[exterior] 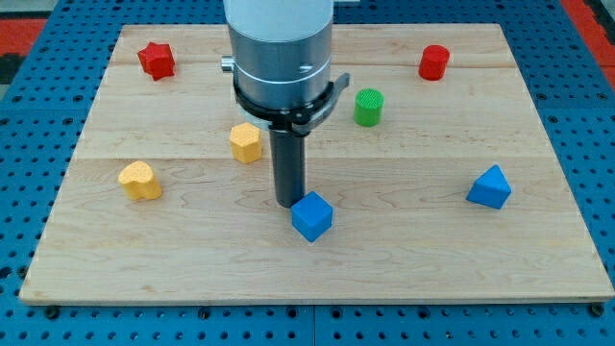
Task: Place the blue blocks and the yellow heart in a horizontal line
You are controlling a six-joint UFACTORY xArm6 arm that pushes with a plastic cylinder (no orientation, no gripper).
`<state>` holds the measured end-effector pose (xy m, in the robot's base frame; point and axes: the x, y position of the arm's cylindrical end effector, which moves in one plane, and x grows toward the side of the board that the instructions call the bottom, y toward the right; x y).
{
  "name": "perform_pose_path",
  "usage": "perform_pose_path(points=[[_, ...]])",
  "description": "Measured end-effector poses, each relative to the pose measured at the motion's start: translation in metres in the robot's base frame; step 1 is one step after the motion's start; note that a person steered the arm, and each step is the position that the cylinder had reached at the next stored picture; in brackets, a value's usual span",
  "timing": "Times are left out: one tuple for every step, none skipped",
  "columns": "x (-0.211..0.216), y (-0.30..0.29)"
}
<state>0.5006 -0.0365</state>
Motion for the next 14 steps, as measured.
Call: perform_pose_path(points=[[-0.02, -0.074], [-0.042, -0.132], [-0.018, -0.169], [0.004, -0.168], [0.029, -0.12], [0.099, -0.07], [0.1, 0.002], [0.083, 0.031], [0.079, 0.022], [0.049, -0.005], [0.052, -0.008], [0.035, -0.008], [-0.004, 0.036], [-0.026, 0.123]])
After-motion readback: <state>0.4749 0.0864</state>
